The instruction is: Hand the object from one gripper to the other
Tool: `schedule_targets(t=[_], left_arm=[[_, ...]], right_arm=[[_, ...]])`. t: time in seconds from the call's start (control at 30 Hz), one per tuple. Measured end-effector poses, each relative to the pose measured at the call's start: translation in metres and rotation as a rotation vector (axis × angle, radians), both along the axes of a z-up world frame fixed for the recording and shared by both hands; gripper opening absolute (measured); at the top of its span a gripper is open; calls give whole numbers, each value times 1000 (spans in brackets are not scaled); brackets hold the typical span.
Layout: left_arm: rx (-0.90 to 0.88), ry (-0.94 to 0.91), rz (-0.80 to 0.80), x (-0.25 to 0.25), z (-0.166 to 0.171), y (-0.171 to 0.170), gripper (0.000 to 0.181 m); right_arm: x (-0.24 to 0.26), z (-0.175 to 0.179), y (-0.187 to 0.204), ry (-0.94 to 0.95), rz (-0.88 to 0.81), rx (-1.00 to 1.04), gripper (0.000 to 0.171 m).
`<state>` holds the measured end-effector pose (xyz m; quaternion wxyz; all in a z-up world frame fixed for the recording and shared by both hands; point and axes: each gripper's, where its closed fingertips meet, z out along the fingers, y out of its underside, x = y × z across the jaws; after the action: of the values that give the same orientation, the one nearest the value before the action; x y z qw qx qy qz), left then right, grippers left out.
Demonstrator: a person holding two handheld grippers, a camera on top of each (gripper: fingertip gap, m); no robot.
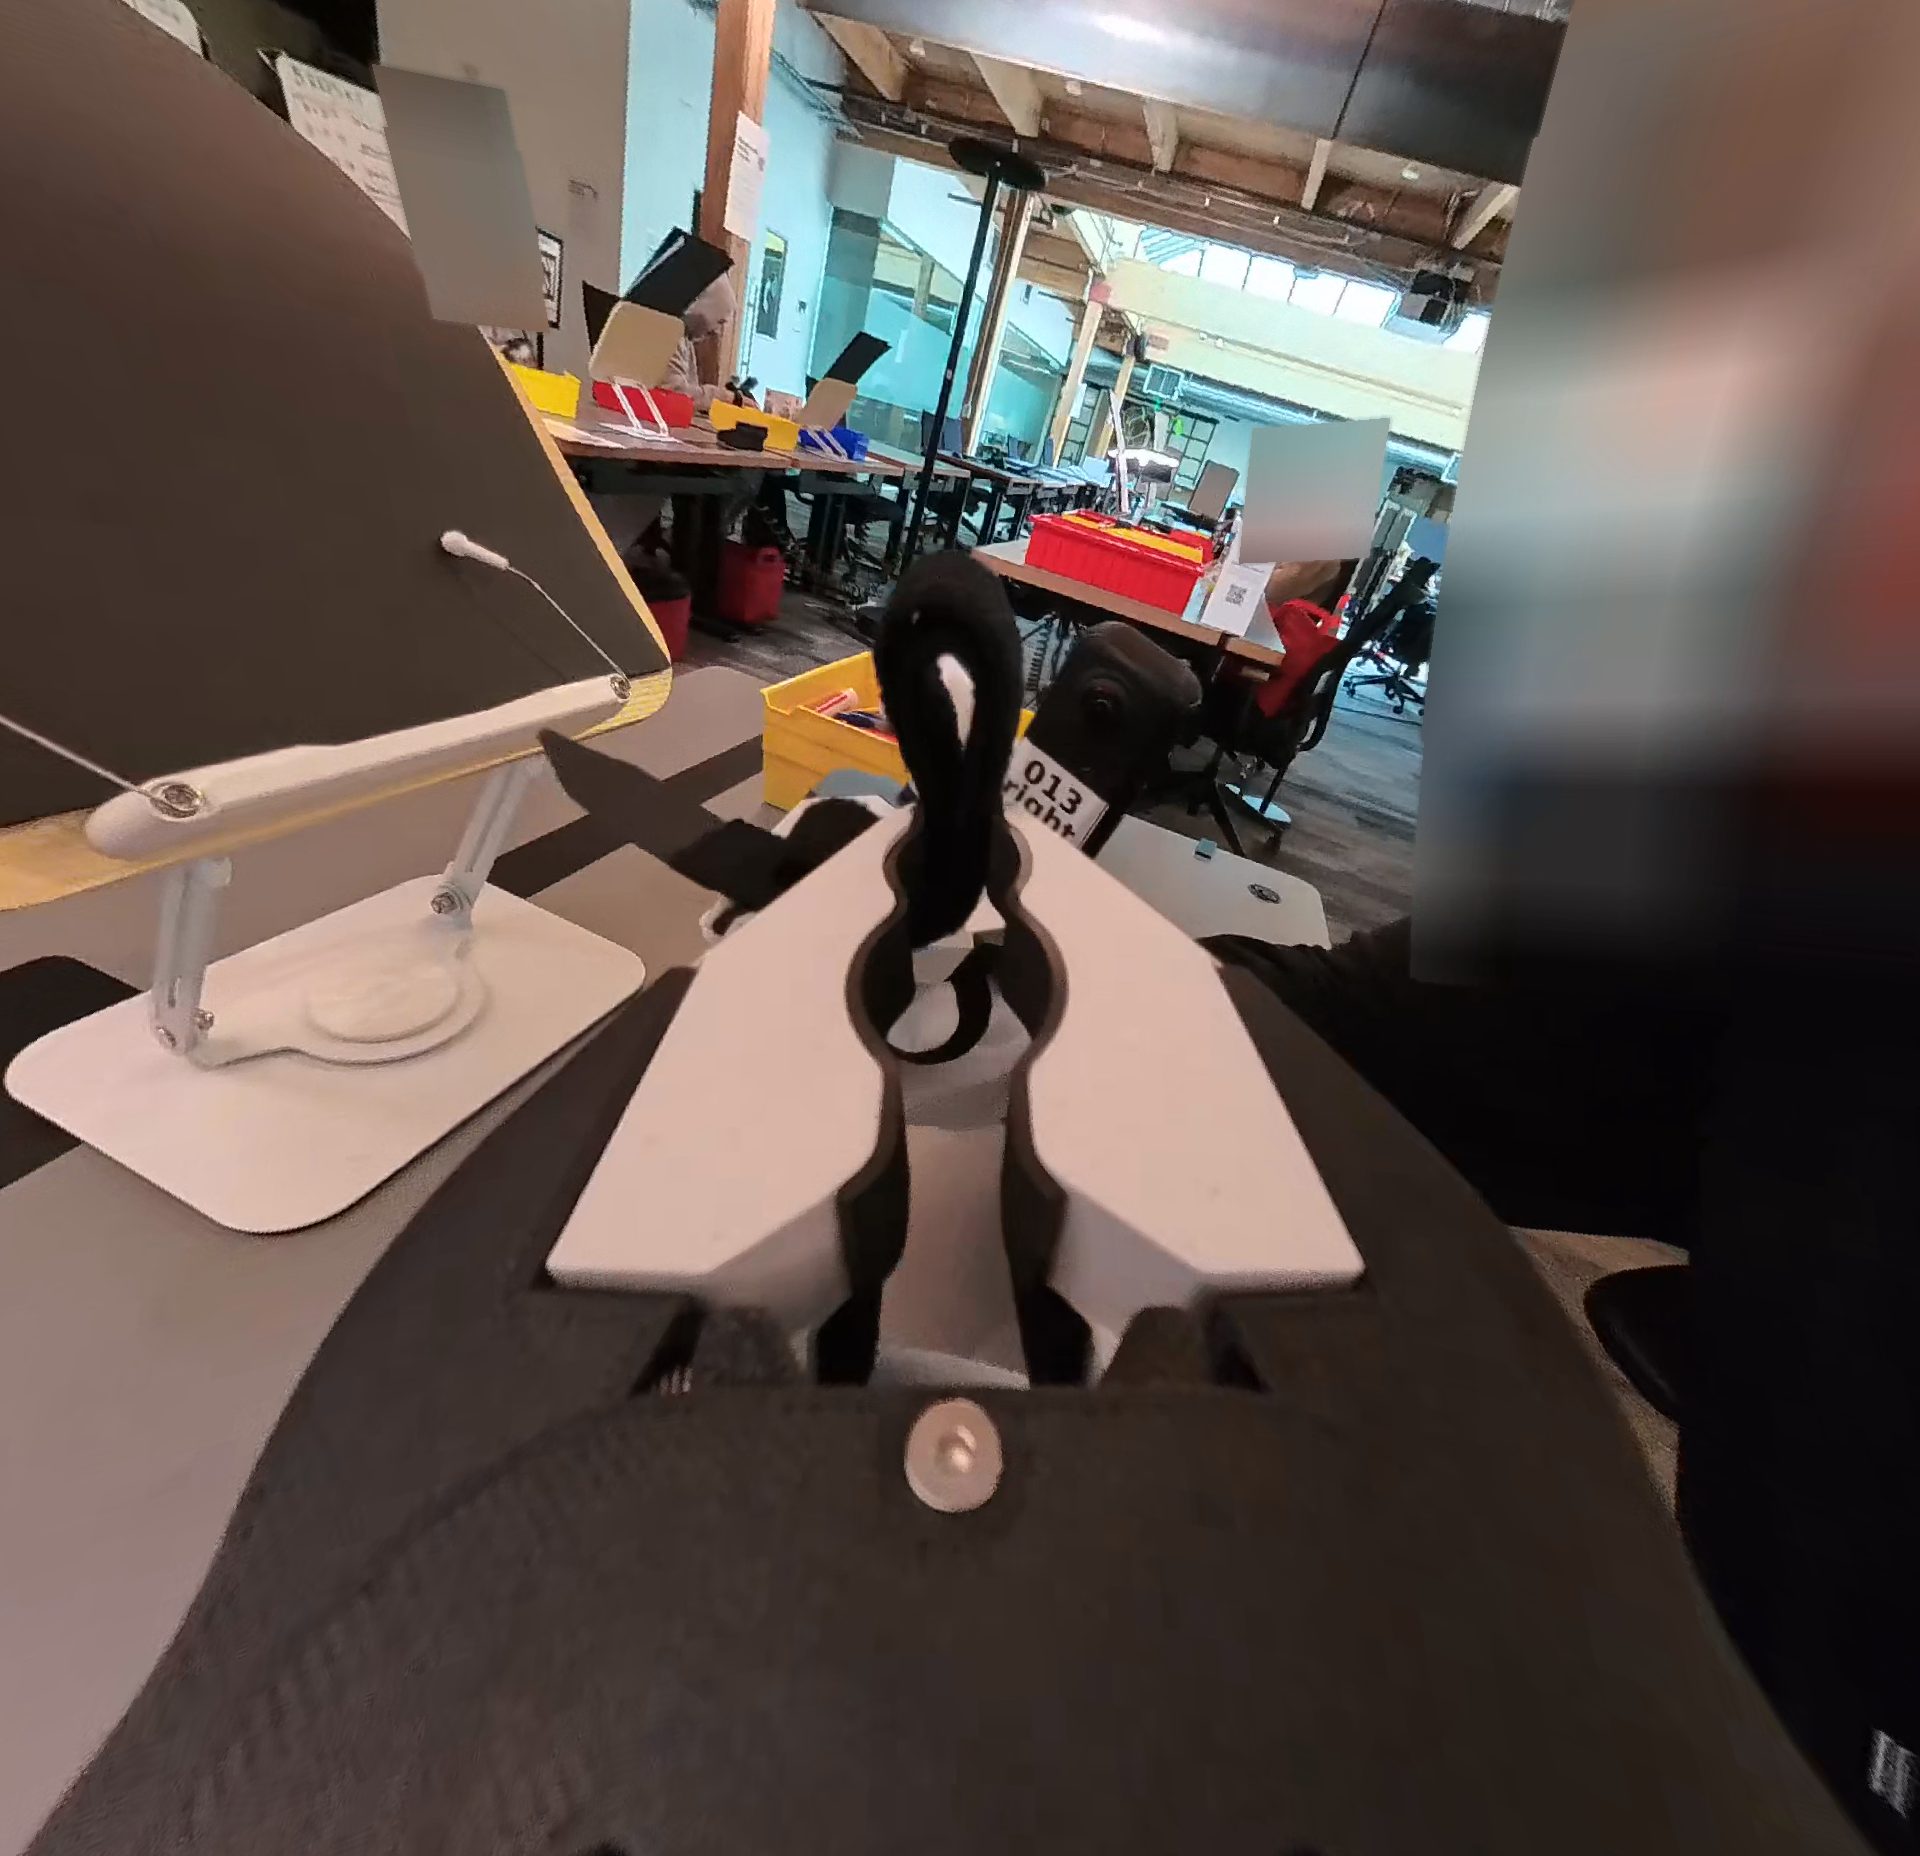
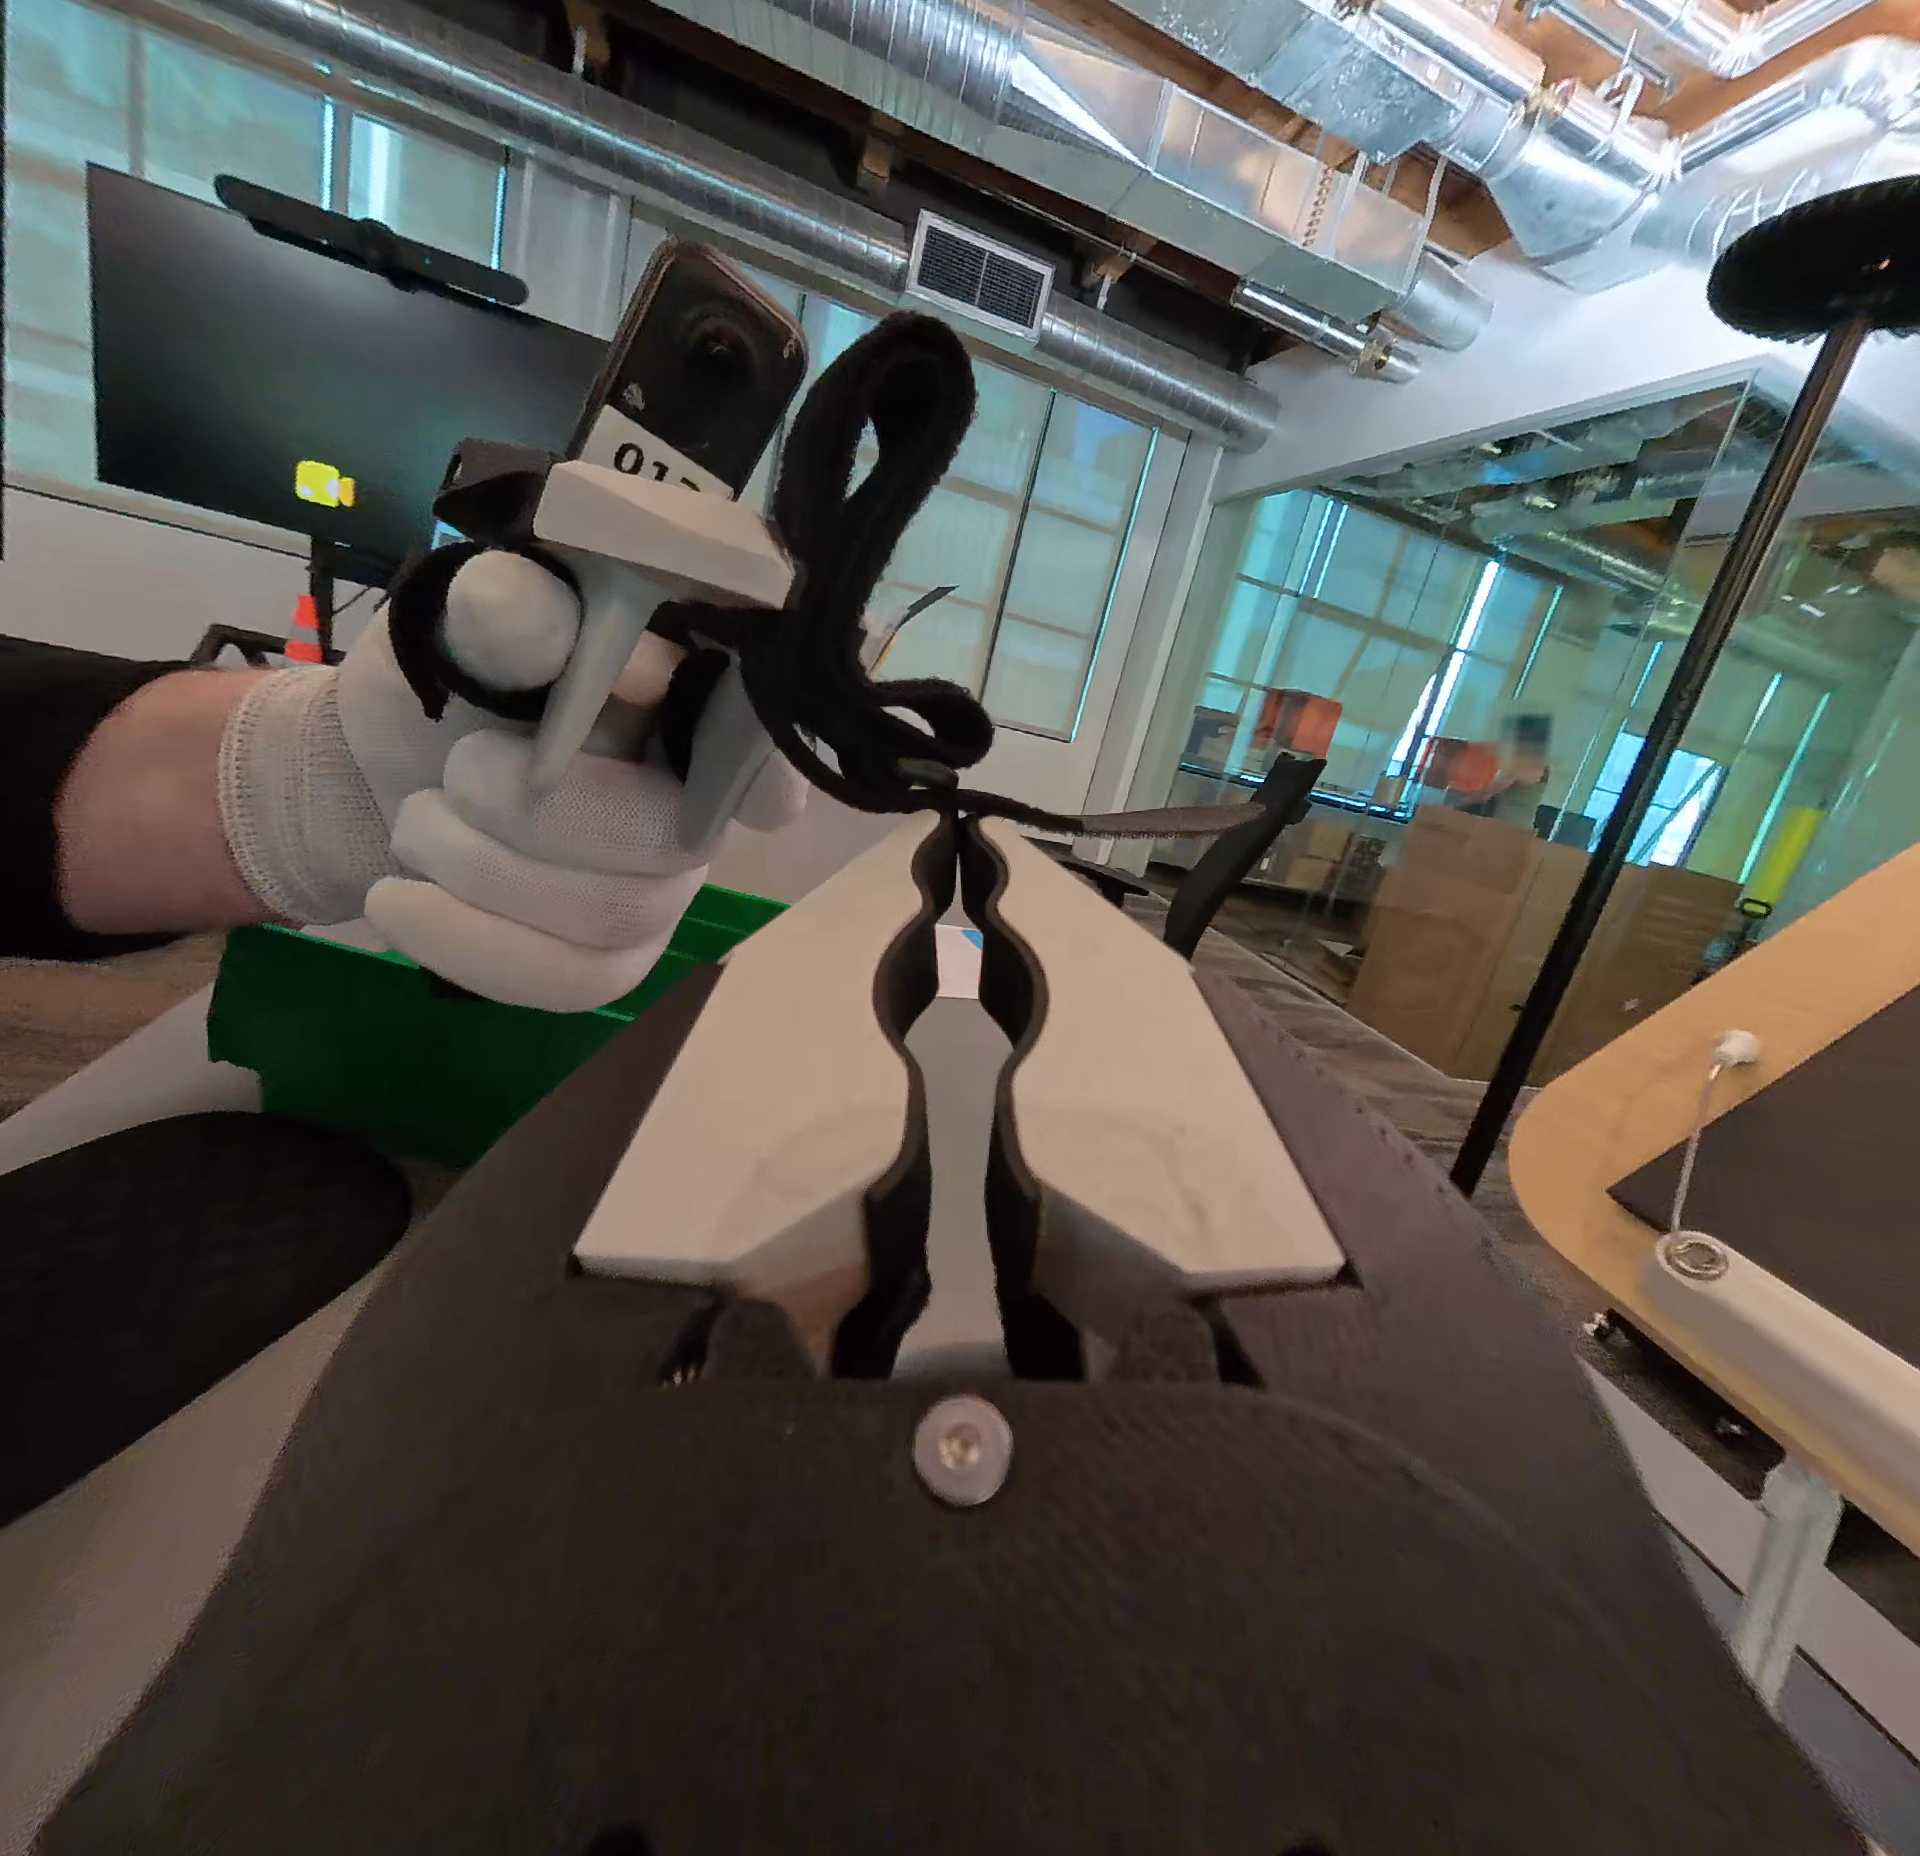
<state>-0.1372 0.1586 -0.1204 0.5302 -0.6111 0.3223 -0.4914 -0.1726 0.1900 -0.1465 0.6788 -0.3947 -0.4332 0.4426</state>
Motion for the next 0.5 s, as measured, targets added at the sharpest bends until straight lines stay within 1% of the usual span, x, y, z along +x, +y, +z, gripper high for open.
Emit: schedule_targets(t=[0.03,0.33,0.4,0.5], left_arm=[[-8,5,-2,0,-1,0,8],[-37,26,-1,-3,-9,3,8],[-45,38,5,-4,-13,4,7],[-63,42,-1,-4,-19,5,8]], right_arm=[[0,0,0,-2,5,-5,0],[-6,-10,9,-34,16,-109,0],[-7,-16,15,-56,-13,-114,0],[-7,-14,17,-45,10,-186,0]])
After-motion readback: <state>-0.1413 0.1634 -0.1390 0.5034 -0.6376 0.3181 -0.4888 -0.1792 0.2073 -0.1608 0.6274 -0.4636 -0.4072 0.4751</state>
